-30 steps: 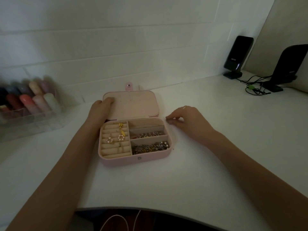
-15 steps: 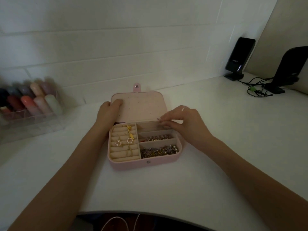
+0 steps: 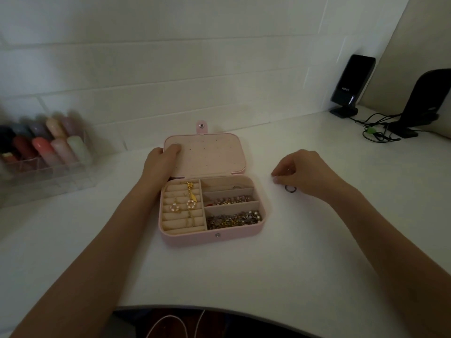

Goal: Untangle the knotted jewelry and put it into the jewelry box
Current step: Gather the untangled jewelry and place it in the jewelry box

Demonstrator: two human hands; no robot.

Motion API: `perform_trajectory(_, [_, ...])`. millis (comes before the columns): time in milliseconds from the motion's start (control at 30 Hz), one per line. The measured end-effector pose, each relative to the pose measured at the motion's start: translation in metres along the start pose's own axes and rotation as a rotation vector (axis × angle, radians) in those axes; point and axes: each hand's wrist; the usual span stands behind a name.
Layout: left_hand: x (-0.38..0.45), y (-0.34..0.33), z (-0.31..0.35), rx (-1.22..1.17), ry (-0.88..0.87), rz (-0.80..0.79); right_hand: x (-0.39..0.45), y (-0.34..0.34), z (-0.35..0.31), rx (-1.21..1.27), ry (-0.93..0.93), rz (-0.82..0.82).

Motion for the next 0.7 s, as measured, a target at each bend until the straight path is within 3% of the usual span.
perform_trajectory(100, [0.000, -0.002, 0.000, 0.014, -0.010, 0.007, -0.002, -0.004, -0.004, 0.042, 0.027, 0.114])
perform_trajectory(233, [-0.003, -0.004, 0.001, 0.023, -0.030, 0.018, -0.012, -0.011, -0.035, 0.405, 0.141, 0.381])
perform_trajectory(333, [-0.004, -0.007, 0.001, 0.013, -0.044, 0.015, -0.023, -0.025, -0.061, 0.689, 0.219, 0.257])
perform_trajectory(467, [-0.007, -0.010, 0.001, 0.012, -0.062, 0.017, -0.025, -0.044, -0.062, 0.480, 0.276, 0.135])
perform_trajectory(600, [-0.007, -0.010, 0.001, 0.013, -0.067, 0.020, -0.010, -0.015, -0.043, 0.384, 0.233, 0.209])
perform_trajectory(700, [-0.007, -0.010, 0.001, 0.023, -0.075, 0.022, -0.006, 0.018, -0.013, 0.077, 0.032, -0.057])
Point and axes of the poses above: each hand's wrist, its own x-axis towards the middle knuckle, its own y-axis out of the back of the hand, z = x × y, and after that the axes turned 2 degrees about y, right-handed
